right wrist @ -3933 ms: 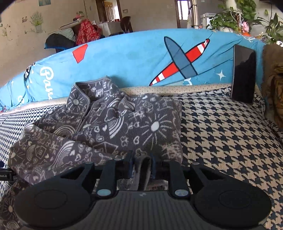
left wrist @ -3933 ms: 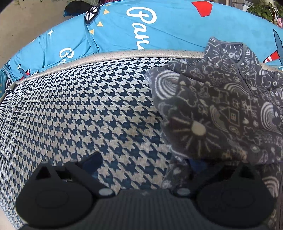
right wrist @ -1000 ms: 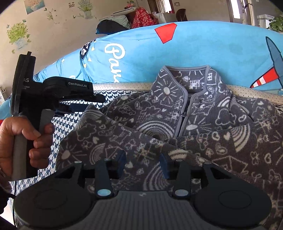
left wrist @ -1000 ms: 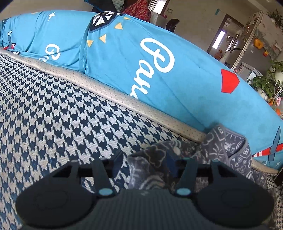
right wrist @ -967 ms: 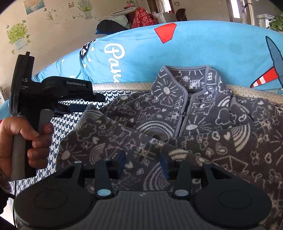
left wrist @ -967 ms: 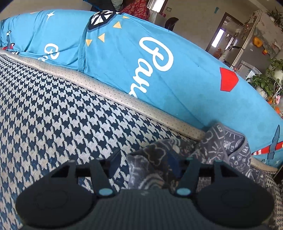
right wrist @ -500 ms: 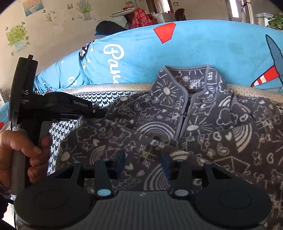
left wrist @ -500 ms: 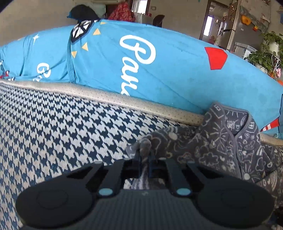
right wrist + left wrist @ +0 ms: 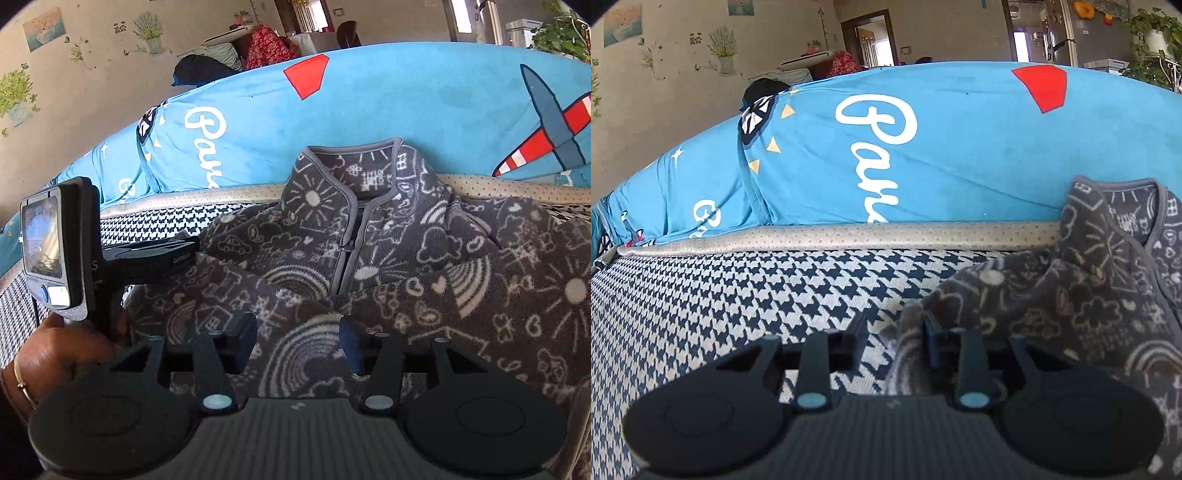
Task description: Fold clothes
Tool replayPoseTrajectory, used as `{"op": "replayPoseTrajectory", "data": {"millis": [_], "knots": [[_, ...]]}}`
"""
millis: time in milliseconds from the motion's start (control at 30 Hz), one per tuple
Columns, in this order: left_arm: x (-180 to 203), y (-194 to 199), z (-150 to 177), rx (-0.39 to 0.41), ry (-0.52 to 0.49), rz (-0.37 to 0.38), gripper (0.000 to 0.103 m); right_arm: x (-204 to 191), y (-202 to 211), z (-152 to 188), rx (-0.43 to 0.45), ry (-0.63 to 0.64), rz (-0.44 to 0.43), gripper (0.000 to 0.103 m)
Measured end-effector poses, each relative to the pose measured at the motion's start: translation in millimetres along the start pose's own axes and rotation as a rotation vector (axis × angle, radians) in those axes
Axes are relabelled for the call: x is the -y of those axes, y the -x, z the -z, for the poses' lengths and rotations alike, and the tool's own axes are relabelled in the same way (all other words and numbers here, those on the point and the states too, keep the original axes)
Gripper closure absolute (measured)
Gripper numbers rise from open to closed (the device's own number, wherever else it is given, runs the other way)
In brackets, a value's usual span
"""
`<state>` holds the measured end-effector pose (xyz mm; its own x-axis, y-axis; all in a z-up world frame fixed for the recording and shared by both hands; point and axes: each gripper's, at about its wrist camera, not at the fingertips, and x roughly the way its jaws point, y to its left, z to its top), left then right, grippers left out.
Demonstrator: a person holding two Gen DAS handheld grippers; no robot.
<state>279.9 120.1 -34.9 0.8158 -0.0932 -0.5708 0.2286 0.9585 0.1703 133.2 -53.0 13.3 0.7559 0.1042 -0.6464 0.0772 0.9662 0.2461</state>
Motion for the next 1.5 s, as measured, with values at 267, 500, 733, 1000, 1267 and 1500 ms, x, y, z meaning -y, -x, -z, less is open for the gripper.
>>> {"op": "replayPoseTrajectory", "data": {"millis": [267,500,733,1000,1267,1500], "knots": [[-30,12,-10,-0.044,0.116,-0.033,0.018,-10,1,5,-0.006,0.044,0.035,0.043],[-37,58,-25,0.024,0.179,0.003,0.0,-7,20,2,0.045,0.004,0.069,0.043],[-16,94,-16,-0.014,0.081,0.11,0.0,0,35,6,0.037,-0.069,0.144,0.043],[1,130,16,-0.06,-0.03,0.175,0.0,1,54,20,0.014,-0.061,0.187,0.043],[9,130,38,-0.147,-0.055,0.224,0.0,1,59,32,-0.026,-0.034,0.221,0.043],[9,102,53,-0.264,-0.025,0.205,0.0,4,47,38,-0.077,-0.029,0.224,0.034]]}}
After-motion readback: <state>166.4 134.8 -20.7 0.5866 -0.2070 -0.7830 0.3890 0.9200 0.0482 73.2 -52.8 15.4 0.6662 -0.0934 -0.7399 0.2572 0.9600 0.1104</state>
